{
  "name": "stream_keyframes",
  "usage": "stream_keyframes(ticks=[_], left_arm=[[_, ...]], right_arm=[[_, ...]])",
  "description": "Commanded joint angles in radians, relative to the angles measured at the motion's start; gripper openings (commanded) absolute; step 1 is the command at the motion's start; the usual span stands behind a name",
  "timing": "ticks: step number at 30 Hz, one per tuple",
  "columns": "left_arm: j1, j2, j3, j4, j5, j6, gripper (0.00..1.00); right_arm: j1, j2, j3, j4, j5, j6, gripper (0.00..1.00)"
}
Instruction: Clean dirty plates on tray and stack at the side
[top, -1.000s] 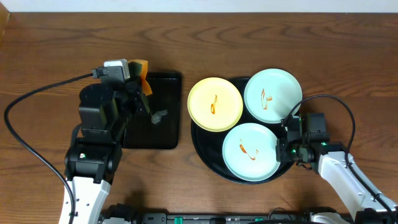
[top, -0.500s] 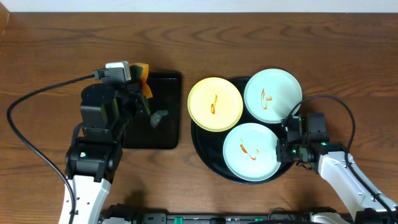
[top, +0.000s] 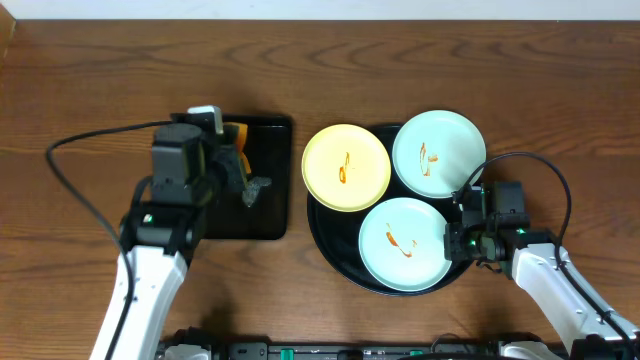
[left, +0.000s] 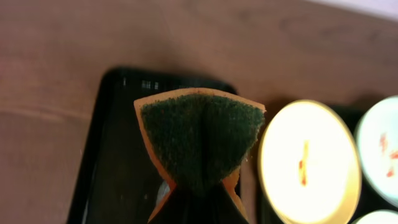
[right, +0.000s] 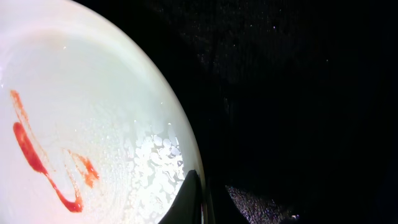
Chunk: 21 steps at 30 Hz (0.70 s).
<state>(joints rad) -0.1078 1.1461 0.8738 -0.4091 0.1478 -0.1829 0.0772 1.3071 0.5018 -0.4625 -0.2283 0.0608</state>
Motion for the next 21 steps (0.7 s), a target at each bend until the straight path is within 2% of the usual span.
stream_keyframes(ticks=[1, 14, 21], left_arm=[[-0.003, 0.067, -0.006, -0.014, -0.001, -0.01, 0.08], [-0.003, 0.379, -0.006, -0.045, -0.001, -0.022, 0.08], [-0.003, 0.423, -0.006, -0.058, 0.003, -0.026, 0.08]], right_arm=[[0.005, 0.002, -0.008, 0.0, 0.013, -0.002, 0.01], [0.005, 0.002, -0.008, 0.0, 0.013, -0.002, 0.01], [0.005, 0.002, -0.008, 0.0, 0.013, -0.002, 0.01]])
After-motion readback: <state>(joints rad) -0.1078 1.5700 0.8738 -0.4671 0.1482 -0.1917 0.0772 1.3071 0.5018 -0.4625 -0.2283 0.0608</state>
